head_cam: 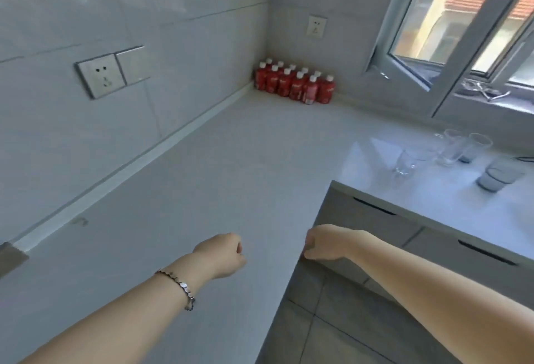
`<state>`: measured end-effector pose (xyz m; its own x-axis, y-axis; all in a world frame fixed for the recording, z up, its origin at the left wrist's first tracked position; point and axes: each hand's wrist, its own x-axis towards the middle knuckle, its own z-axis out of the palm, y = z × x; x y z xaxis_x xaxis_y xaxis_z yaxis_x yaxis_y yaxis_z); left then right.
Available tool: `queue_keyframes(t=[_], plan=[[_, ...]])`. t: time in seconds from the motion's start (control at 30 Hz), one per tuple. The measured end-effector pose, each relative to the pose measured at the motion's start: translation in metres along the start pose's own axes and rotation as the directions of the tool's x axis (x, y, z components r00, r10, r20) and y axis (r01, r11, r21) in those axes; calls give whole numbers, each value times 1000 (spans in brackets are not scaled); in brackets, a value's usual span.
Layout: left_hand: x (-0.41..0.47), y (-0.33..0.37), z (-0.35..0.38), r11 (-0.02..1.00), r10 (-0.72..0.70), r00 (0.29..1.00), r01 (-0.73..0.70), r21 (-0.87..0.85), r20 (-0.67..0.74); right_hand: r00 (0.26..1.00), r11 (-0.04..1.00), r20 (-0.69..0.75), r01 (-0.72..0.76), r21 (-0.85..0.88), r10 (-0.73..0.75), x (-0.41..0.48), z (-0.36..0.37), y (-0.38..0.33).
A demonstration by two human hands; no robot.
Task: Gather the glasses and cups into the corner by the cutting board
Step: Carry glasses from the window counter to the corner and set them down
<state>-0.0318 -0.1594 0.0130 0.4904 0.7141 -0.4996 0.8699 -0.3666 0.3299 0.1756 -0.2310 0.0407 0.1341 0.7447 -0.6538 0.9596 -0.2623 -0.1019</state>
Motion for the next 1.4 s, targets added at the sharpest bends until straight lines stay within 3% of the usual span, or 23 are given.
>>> queue_keyframes(t=[0.23,0.5,0.83,0.97,1.17,1.27,1.4], plan=[[101,182,6,995,97,995,-97,33,-2,963,959,-6,-269,90,271,-15,-35,232],[208,318,-7,978,197,980,-196,75,4,904,858,-27,-396,327,428,-14,-51,393],[360,462,-13,934,347,938,-345,97,-9,835,707,47,-494,506,549,58,-93,506],[409,514,-6,898,401,913,-408,165,79,812,656,66,-514,553,580,82,-113,543],[449,538,14,920,309,926,-349,181,215,820,650,35,-478,591,571,107,-134,595],[453,540,22,927,299,936,-331,179,185,830,694,-37,-440,570,556,124,-147,626],[447,539,25,977,202,975,-207,45,97,810,718,-180,-362,595,558,149,-164,659]])
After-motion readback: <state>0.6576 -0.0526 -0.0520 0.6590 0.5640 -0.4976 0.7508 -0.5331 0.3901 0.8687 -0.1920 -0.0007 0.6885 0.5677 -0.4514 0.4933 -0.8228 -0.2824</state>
